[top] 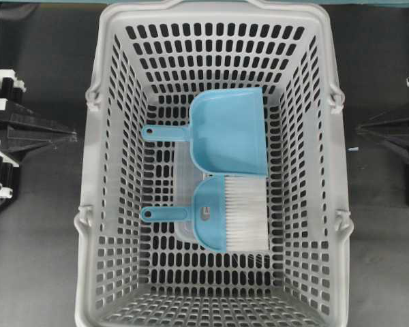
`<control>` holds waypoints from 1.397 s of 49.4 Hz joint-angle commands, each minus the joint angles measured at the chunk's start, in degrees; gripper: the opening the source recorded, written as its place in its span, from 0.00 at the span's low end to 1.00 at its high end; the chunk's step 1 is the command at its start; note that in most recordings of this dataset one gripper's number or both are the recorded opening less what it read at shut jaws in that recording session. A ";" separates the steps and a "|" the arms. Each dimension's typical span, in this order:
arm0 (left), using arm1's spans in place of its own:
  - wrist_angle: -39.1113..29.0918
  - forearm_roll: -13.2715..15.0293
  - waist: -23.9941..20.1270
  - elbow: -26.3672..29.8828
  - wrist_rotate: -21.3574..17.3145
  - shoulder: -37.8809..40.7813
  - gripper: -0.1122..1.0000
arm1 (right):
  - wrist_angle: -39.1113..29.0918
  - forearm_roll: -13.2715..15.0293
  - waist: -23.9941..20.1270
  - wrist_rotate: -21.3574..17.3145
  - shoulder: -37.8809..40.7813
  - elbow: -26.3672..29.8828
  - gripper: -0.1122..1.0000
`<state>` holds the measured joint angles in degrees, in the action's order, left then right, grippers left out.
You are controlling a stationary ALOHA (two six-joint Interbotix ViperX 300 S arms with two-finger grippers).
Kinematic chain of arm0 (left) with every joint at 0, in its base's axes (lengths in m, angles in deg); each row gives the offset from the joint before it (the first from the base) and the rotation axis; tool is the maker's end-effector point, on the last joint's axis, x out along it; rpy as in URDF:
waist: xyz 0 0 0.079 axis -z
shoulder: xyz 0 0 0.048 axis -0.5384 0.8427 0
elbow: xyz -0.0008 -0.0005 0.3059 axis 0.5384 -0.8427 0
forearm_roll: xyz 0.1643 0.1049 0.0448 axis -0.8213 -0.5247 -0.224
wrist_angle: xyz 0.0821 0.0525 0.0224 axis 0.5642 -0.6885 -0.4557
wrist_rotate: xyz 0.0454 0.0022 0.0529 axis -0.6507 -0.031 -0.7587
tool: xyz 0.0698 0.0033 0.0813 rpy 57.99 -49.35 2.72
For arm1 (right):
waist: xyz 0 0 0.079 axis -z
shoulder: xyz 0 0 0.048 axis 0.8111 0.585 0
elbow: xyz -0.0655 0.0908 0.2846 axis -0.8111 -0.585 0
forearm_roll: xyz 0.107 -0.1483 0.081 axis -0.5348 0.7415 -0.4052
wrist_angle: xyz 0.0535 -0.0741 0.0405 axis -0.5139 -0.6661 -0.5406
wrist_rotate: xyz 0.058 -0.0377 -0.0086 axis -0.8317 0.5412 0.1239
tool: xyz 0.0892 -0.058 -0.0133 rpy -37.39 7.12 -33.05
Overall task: Pick up the hand brush from the shopping basket with the left arm.
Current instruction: 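Move the left gripper over the basket toward the hand brush handle, then lower the open left gripper around the blue brush handle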
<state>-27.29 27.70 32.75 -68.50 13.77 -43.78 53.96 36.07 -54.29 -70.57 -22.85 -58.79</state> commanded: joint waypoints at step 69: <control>-65.48 -2.37 7.56 51.86 9.93 45.70 0.78 | -25.05 -1.23 -0.26 -5.89 -5.63 3.34 0.73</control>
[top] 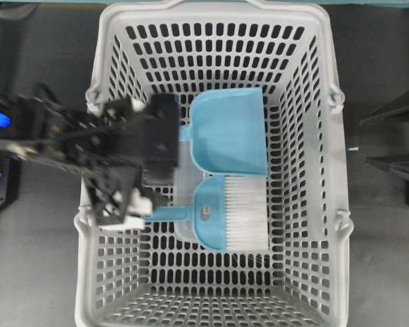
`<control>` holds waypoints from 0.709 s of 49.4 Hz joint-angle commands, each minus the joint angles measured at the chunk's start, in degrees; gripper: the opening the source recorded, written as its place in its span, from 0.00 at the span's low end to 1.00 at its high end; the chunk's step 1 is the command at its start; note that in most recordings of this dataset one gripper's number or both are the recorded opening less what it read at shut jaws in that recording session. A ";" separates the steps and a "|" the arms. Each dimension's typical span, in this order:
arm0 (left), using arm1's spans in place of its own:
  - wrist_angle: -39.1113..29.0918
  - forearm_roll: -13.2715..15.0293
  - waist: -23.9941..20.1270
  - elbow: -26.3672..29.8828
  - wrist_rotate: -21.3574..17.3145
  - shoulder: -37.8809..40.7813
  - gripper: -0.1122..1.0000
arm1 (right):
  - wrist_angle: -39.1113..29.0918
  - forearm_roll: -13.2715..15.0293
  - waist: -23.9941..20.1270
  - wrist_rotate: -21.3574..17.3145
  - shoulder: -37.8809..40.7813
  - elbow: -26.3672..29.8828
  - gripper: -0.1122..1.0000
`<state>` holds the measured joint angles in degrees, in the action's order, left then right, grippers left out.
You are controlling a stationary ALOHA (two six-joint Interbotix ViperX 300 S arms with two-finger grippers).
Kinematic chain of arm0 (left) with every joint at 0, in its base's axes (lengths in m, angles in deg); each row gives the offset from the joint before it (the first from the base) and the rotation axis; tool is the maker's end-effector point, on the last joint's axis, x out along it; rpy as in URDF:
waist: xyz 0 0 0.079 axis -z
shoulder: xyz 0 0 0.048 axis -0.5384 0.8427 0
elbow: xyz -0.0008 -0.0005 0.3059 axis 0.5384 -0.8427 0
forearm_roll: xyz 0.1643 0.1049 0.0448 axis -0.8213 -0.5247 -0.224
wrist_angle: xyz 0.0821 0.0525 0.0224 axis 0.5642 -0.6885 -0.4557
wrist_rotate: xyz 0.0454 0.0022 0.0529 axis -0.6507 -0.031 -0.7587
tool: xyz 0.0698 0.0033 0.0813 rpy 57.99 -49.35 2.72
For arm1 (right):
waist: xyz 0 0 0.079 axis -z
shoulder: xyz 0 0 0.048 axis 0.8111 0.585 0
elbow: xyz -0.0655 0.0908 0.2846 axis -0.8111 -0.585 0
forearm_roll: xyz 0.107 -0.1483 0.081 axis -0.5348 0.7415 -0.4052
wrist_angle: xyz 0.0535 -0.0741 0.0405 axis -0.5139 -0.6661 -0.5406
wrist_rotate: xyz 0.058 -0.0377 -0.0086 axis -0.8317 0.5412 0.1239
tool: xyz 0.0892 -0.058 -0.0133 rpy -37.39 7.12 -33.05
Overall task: Pick up the hand brush from the shopping basket with the left arm.
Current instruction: 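Lower the open left gripper around the blue brush handle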
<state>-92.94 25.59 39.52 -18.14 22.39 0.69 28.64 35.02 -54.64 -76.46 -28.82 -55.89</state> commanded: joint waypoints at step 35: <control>0.09 -0.26 2.99 0.35 4.92 15.03 0.91 | 0.70 -0.18 0.35 -0.09 -0.53 -0.97 0.73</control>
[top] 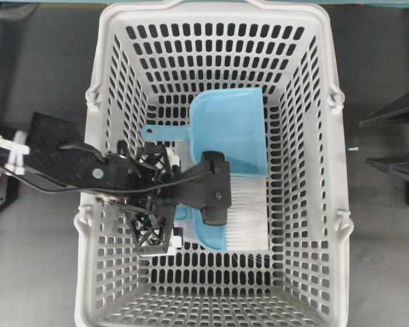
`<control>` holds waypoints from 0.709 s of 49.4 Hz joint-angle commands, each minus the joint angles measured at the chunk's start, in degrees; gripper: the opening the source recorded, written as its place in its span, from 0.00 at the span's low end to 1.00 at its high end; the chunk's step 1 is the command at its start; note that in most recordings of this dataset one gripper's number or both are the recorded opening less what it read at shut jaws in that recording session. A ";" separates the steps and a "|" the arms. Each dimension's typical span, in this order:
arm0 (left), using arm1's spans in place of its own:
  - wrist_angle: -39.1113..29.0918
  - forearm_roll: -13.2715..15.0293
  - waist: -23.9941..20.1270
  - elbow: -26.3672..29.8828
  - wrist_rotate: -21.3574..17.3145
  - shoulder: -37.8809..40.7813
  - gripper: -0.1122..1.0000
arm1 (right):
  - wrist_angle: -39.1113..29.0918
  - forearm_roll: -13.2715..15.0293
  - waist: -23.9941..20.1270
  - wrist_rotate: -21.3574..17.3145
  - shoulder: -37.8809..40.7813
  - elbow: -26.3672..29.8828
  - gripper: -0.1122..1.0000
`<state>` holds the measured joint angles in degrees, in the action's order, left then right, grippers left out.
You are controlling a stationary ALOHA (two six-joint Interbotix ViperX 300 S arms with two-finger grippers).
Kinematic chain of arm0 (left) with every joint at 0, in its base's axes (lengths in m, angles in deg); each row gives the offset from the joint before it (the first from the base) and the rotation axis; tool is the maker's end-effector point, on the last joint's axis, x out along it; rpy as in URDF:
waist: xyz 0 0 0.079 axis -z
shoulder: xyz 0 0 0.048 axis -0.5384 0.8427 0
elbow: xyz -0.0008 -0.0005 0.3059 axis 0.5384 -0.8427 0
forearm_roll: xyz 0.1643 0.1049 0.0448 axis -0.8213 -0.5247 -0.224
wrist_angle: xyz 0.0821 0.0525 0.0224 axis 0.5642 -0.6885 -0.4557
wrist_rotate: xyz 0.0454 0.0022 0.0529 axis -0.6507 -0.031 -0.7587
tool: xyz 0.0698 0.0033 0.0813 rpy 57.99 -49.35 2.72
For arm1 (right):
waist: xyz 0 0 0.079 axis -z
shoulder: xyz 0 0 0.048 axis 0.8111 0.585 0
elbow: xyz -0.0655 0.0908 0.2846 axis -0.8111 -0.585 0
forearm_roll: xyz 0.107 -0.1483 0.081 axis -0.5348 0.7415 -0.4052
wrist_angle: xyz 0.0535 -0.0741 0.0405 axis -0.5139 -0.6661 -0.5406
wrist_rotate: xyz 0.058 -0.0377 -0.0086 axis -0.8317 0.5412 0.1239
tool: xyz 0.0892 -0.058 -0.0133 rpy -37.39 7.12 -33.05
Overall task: Pick up the hand brush from the shopping basket with the left arm.
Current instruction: 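Lower the open left gripper around the blue brush handle, then close the left gripper on the brush handle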
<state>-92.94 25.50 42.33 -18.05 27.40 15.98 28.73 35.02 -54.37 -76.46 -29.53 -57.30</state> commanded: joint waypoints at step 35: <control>0.09 -0.18 0.00 -2.72 -0.35 0.26 0.91 | 0.88 -0.18 0.09 -0.09 -0.18 -0.18 0.73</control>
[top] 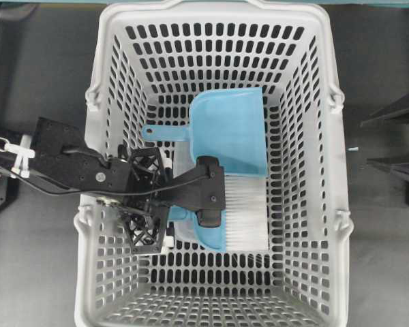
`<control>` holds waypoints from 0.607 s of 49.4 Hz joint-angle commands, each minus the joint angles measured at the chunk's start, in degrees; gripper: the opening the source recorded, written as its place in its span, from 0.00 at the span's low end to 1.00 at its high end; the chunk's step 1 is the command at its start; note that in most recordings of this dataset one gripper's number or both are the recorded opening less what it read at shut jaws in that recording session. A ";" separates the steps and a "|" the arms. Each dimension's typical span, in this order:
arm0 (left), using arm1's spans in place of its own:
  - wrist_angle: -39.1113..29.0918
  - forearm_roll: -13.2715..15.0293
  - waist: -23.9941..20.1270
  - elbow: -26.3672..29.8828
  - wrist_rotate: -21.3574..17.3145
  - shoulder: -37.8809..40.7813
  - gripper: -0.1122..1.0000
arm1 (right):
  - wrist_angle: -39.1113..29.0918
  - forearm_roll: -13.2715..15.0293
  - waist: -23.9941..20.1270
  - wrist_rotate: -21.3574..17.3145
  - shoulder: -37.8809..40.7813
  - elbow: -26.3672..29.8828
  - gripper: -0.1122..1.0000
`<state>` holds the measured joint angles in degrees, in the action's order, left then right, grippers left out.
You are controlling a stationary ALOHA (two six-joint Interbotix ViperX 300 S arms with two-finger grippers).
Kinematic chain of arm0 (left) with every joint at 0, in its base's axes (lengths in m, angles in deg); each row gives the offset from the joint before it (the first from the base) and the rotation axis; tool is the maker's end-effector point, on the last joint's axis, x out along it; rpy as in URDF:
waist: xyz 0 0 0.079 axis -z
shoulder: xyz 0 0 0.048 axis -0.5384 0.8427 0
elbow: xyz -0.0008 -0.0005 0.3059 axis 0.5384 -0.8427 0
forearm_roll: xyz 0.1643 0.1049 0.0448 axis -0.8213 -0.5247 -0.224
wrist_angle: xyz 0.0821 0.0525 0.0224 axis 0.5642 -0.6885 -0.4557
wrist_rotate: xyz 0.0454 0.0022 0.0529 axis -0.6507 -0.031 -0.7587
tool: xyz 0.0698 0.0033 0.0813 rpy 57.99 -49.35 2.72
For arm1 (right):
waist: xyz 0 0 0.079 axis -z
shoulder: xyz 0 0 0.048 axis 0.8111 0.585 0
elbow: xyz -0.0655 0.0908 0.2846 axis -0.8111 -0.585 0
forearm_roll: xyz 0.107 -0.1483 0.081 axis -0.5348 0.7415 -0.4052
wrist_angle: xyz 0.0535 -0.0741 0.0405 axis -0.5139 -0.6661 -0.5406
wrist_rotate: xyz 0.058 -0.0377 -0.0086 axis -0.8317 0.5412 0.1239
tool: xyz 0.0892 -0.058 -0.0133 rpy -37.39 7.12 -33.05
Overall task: Pick up the hand brush from the shopping basket with the left arm.
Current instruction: 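Close the left gripper on the brush handle, then lift the hand brush upward with the left gripper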
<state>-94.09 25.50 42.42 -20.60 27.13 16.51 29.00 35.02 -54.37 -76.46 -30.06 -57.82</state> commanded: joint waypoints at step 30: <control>5.63 -0.18 -0.53 -1.58 -0.09 -0.44 0.68 | 1.67 -0.26 0.09 -0.18 0.44 -0.62 0.73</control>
<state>-88.72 25.50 41.80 -22.45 27.13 16.69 29.79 34.93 -54.37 -76.55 -30.06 -58.79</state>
